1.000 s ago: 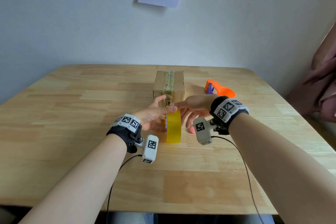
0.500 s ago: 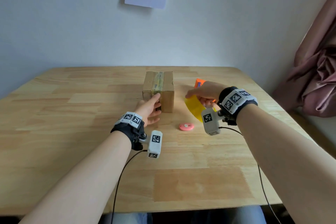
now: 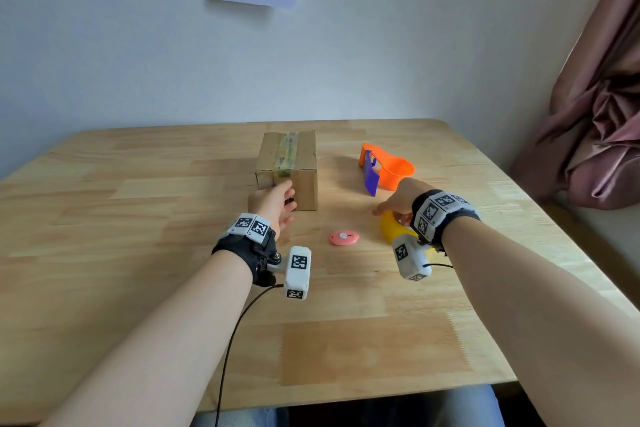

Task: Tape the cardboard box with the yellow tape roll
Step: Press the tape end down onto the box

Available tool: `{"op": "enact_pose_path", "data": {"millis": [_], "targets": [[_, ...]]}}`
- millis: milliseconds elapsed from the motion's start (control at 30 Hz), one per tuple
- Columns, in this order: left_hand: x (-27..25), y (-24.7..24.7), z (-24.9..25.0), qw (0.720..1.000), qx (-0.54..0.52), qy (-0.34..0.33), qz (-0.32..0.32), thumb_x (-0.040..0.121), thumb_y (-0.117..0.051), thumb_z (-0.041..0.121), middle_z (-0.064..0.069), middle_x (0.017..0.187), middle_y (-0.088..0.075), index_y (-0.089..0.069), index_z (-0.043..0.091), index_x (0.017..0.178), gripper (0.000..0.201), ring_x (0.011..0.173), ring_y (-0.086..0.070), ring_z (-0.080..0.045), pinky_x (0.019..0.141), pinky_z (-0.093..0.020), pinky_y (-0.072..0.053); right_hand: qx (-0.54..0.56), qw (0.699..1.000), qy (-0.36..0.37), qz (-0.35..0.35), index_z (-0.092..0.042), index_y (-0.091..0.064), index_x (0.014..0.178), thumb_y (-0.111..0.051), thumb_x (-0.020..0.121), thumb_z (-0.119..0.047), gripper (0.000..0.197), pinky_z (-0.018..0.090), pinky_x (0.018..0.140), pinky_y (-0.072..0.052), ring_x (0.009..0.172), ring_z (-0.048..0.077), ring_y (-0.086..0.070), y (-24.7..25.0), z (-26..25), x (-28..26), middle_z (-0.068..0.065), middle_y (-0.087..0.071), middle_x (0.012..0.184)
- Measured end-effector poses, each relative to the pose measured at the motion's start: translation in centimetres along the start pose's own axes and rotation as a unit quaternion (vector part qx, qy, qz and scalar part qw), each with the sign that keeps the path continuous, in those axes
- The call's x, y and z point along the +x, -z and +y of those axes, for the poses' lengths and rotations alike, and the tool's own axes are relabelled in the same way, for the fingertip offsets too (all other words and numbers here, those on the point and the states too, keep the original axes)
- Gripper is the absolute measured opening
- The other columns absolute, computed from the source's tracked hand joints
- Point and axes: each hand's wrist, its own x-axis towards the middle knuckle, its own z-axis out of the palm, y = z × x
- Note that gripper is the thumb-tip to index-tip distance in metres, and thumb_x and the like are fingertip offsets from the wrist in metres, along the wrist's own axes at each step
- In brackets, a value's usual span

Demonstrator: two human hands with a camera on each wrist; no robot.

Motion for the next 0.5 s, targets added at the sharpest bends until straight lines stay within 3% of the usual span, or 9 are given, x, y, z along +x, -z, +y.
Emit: {"op": "enact_pose_path", "data": {"millis": [67,200,267,333,400,500], "targets": [[0.2,0.3,-0.3,1.0,-0.003,-0.008,0.008,0.09,-0.077,0.029,0.002,0.102,-0.08,-0.072,0.016,0.102,0.018,0.088,-0.074,-0.018,0.07,-0.033,-0.056,0.001,1.0,0.018,0.009,-0.025,-0.052,0.068,-0.079,0.081,-0.048,0.038,0.027,0.06,-0.048,0.055,0.02,-0.059,0.5,-0.9,0.2,0.001,-0.065,0.061],[0.4,0.9,-0.7,1.0,0.001,-0.013,-0.002,0.088,-0.079,0.031,0.003,0.1,-0.081,-0.072,0.019,0.099,0.018,0.085,-0.074,-0.015,0.063,-0.029,-0.055,0.05,0.989,0.103,0.096,-0.012,-0.069,0.079,-0.066,0.088,-0.043,0.033,0.028,0.058,-0.049,0.053,0.019,-0.062,0.6,-4.4,0.5,0.002,-0.069,0.06],[0.5,1.2,-0.7,1.0,0.0,-0.007,-0.013,0.087,-0.08,0.032,0.003,0.1,-0.081,-0.072,0.019,0.099,0.019,0.083,-0.073,-0.015,0.064,-0.029,-0.055,0.111,0.97,0.175,0.13,-0.01,-0.073,0.074,-0.064,0.091,-0.043,0.038,0.033,0.063,-0.049,0.062,0.022,-0.063,0.2,-6.7,0.5,0.007,-0.073,0.07],[0.7,1.5,-0.8,1.0,0.001,0.0,-0.02,0.086,-0.081,0.033,0.004,0.1,-0.081,-0.073,0.017,0.102,0.024,0.085,-0.074,-0.015,0.07,-0.03,-0.056,0.127,0.946,0.253,0.158,-0.014,-0.078,0.082,-0.063,0.093,-0.044,0.035,0.032,0.068,-0.047,0.077,0.023,-0.066,-0.3,-8.8,0.3,0.007,-0.077,0.088],[1.0,1.8,-1.0,1.0,-0.001,0.007,-0.028,0.086,-0.082,0.034,0.004,0.1,-0.082,-0.073,0.016,0.104,0.026,0.086,-0.074,-0.015,0.076,-0.032,-0.056,0.129,0.922,0.33,0.158,-0.015,-0.079,0.101,-0.062,0.096,-0.037,0.028,0.032,0.081,-0.048,0.1,0.022,-0.066,-0.9,-10.7,0.4,0.003,-0.075,0.112],[1.5,2.3,-1.3,0.999,-0.005,0.008,-0.049,0.085,-0.082,0.033,0.003,0.101,-0.083,-0.074,0.017,0.102,0.025,0.087,-0.074,-0.016,0.083,-0.035,-0.056,0.091,0.896,0.419,0.117,-0.017,-0.073,0.124,-0.055,0.102,-0.033,0.032,0.041,0.11,-0.042,0.131,0.023,-0.054,-1.9,-12.7,0.9,0.001,-0.061,0.144]]}}
